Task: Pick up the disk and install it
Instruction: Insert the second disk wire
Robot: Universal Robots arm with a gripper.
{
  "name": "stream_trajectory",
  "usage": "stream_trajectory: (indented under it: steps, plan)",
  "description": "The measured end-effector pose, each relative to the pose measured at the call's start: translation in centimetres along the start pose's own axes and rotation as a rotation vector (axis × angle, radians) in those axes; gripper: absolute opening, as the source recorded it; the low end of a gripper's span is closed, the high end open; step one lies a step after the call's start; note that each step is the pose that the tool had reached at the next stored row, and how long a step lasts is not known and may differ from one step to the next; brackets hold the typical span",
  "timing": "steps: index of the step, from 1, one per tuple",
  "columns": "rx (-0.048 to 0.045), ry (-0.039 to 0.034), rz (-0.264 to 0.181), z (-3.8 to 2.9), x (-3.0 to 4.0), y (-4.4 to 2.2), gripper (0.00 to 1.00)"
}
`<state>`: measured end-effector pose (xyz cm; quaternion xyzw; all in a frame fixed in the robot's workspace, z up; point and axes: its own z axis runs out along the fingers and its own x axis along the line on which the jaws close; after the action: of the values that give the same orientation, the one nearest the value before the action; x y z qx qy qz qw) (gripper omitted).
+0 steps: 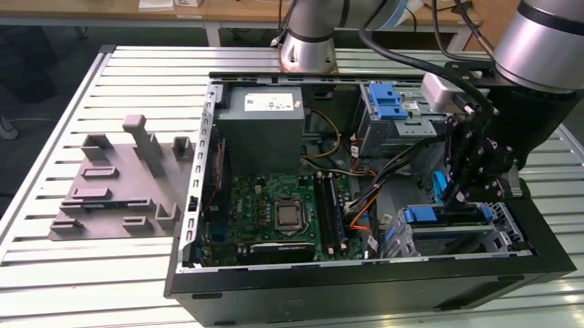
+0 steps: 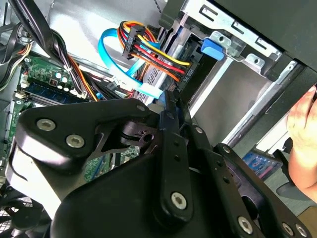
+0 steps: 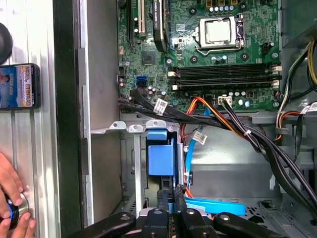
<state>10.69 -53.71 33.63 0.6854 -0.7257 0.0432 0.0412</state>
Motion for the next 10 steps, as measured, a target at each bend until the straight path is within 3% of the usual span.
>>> stream_trajectory:
  steps: [10]
  plan:
    - [-0.0006, -0.0007, 0.000, 0.22, -0.08, -0.12, 0.16]
